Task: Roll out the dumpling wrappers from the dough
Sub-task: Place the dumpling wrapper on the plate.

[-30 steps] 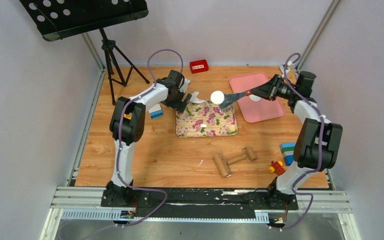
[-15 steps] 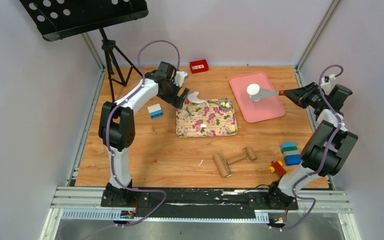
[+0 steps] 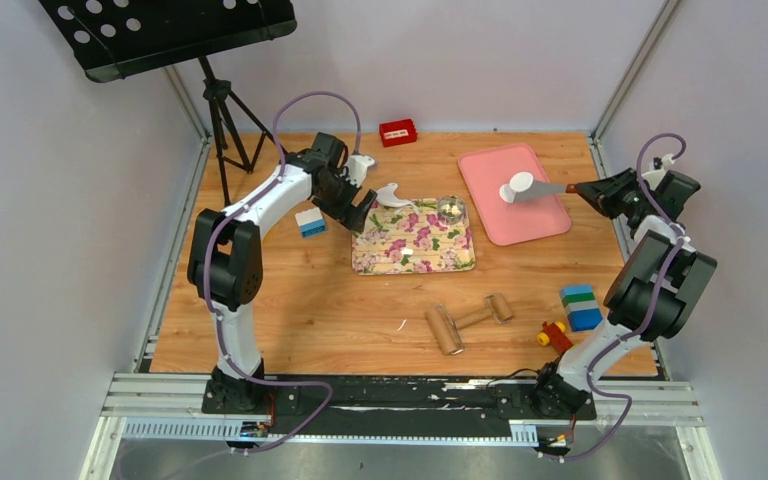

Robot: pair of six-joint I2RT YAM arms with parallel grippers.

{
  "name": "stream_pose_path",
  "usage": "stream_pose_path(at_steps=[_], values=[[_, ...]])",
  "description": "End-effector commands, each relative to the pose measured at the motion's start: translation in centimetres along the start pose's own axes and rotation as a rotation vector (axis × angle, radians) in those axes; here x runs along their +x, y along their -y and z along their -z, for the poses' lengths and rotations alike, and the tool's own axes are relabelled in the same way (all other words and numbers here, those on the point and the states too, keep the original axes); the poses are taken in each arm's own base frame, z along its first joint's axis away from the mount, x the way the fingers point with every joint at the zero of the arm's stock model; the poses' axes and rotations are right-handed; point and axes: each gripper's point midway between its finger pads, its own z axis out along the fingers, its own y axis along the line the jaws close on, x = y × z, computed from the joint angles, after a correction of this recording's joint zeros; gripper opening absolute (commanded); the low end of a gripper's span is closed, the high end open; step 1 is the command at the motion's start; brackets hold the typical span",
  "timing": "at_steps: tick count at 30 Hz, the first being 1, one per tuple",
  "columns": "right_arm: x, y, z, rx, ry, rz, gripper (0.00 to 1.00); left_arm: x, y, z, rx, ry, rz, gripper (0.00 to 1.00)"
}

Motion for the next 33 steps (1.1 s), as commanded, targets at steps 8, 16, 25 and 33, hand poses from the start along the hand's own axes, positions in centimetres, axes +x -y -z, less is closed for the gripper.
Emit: stream_pose_path(at_steps=[8, 16, 25, 33], values=[[-1.0, -0.4, -2.4, -0.020, 0.013, 0.080, 0.00, -1.3, 0.6, 1.1, 0.023, 0.077, 0.001, 1.00], [-0.6, -0.2, -2.5, -0.023, 0.009, 0.077, 0.00, -0.9, 0.7, 0.7, 0.027, 0.071, 0.004, 1.00], [-0.5, 0.1, -2.7, -0.018, 0.000, 0.082, 0.00, -0.8, 0.8, 0.3, 0.032, 0.065, 0.007, 1.00], [-0.1, 0.5, -2.9, -0.008, -0.010, 0.086, 0.00, -0.5, 0.9, -0.2, 0.036, 0.055, 0.008, 1.00]])
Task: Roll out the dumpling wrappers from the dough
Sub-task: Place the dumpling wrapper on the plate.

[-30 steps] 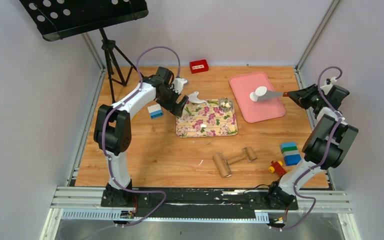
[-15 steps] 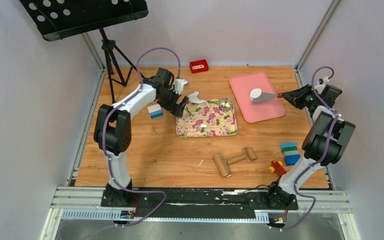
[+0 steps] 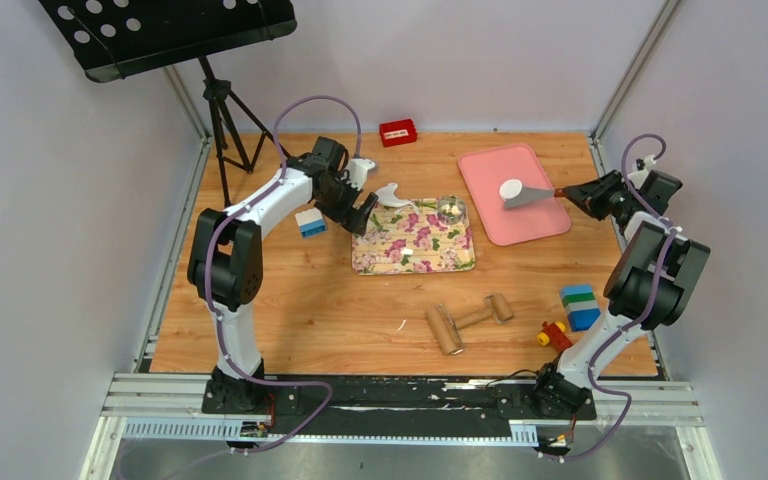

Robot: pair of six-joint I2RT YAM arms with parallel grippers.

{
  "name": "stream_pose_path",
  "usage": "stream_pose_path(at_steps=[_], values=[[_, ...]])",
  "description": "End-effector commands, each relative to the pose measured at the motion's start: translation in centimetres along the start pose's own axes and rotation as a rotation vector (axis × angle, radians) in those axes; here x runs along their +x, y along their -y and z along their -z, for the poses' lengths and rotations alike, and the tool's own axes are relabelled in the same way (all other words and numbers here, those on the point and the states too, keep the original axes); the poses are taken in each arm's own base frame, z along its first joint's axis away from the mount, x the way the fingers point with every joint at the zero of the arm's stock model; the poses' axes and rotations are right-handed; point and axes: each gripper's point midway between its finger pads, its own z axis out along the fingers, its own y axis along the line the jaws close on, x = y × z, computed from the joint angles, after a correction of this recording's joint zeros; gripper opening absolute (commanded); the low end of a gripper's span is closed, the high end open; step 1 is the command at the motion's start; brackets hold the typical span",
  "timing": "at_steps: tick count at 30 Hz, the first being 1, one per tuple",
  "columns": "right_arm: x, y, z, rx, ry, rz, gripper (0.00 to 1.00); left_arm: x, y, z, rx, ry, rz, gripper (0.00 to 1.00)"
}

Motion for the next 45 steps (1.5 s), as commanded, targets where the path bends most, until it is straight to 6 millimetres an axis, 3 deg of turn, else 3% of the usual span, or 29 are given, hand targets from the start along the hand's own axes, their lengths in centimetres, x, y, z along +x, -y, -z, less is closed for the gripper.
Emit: stream_pose_path(at_steps=[1, 16, 36, 45], values=[[-1.7, -1.2, -0.2, -0.033, 0.034, 0.080, 0.00, -1.1, 0.5, 0.8, 0.008, 0.046, -0.002, 1.00], [-1.5, -1.2, -0.2, -0.006, 0.032, 0.129, 0.00, -1.0, 0.5, 0.4, 0.010, 0.042, -0.001, 1.00], [-2.2, -4.3, 0.5, -0.035, 0.058, 0.219, 0.00, -0.8, 0.6, 0.1, 0.014, 0.037, -0.001, 1.00], [-2.4, -4.8, 0.7, -0.036, 0.062, 0.228, 0.00, -0.9, 0.7, 0.2, 0.013, 0.037, -0.001, 1.00]])
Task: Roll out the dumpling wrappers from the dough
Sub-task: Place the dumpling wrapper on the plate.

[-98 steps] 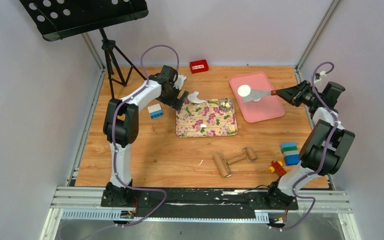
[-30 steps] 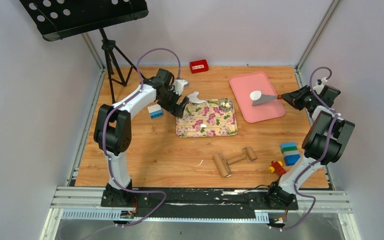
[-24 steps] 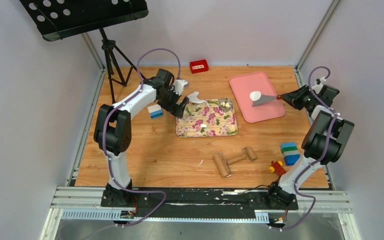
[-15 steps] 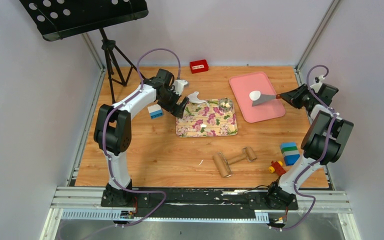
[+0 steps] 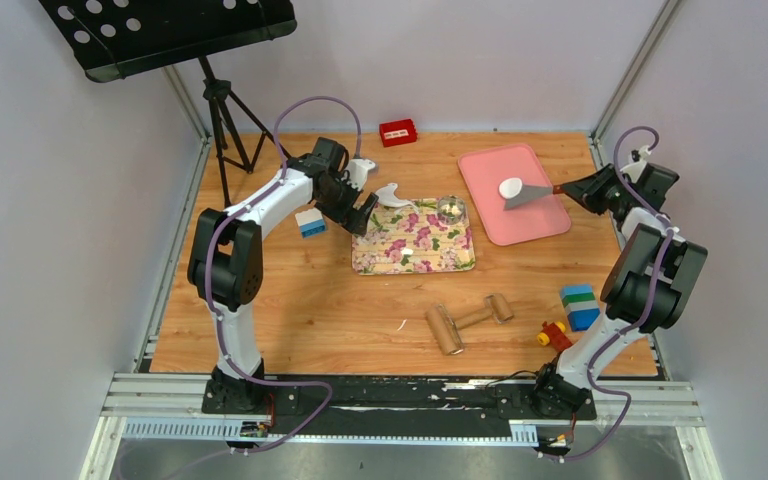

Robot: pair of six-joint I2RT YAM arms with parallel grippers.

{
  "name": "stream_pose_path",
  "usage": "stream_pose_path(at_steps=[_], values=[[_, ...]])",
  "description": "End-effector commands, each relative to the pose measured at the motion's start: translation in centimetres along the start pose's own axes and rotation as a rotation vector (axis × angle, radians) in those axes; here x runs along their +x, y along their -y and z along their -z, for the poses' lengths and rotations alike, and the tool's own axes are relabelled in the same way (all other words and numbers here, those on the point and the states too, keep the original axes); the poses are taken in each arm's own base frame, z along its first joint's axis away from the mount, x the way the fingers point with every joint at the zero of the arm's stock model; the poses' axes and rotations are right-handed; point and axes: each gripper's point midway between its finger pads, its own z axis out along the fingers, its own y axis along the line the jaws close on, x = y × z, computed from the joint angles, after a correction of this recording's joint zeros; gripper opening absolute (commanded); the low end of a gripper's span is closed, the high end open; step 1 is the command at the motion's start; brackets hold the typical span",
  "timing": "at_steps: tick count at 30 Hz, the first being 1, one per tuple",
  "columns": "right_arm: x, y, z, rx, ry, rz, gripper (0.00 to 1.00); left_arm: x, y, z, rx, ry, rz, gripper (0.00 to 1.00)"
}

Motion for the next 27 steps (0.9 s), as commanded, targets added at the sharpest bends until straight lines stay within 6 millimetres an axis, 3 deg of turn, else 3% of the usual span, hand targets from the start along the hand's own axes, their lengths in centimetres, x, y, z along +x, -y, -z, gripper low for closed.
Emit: stream_pose_path(at_steps=[1, 9, 21, 27], values=[[-3.1, -3.3, 1.2, -0.046, 0.066, 0.101, 0.00, -0.9, 0.5, 0.3, 0.010, 0.035, -0.001, 1.00], [-3.4, -4.2, 1.6, -0.064, 0.071, 0.117, 0.00, -0.9, 0.5, 0.3, 0.009, 0.035, -0.004, 1.00], [-2.7, -4.1, 1.1, -0.066, 0.048, 0.128, 0.00, -0.9, 0.6, 0.2, 0.010, 0.034, -0.005, 1.00], [-3.5, -6.4, 2.5, -0.068, 0.104, 0.246, 0.00, -0.9, 0.6, 0.0, 0.010, 0.033, -0.004, 1.00]])
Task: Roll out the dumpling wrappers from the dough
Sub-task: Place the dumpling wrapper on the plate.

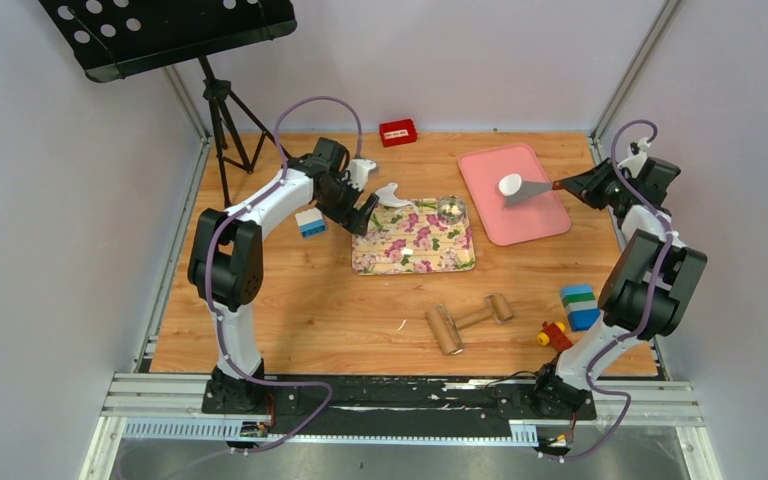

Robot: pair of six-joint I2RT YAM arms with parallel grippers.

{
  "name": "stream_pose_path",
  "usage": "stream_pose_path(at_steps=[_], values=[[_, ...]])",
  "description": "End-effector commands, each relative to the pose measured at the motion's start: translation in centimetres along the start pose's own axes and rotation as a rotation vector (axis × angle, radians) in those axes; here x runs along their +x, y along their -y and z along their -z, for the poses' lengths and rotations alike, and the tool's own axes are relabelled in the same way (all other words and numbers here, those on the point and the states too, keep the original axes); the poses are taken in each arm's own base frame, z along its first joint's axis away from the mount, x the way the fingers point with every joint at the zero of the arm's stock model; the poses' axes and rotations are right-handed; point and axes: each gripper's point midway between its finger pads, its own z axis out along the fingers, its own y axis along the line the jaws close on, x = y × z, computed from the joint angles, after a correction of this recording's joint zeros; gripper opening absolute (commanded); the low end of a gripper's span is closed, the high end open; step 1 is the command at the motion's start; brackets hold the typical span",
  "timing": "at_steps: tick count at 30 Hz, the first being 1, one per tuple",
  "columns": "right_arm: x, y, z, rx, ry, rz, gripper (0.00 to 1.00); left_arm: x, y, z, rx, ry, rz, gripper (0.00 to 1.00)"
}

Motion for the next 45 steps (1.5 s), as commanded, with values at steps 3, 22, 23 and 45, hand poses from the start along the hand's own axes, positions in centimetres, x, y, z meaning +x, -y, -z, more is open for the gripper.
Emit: stream_pose_path(at_steps=[3, 22, 23, 45], values=[[-4.3, -6.0, 2.7, -0.063, 0.155, 0.254, 0.00, -0.8, 0.5, -0.1, 0.007, 0.029, -0.004, 1.00], [0.6, -6.1, 0.7, -0.056, 0.129, 0.542, 0.00, -0.7, 0.7, -0.1, 0.009, 0.024, -0.008, 1.00], [0.5, -6.3, 0.8, -0.058, 0.135, 0.545, 0.00, -0.7, 0.7, 0.0, 0.010, 0.025, -0.009, 1.00], [1.5, -5.6, 1.6, -0.001, 0.176, 0.730, 0.00, -0.6, 0.7, -0.3, 0.011, 0.017, -0.008, 1.00]])
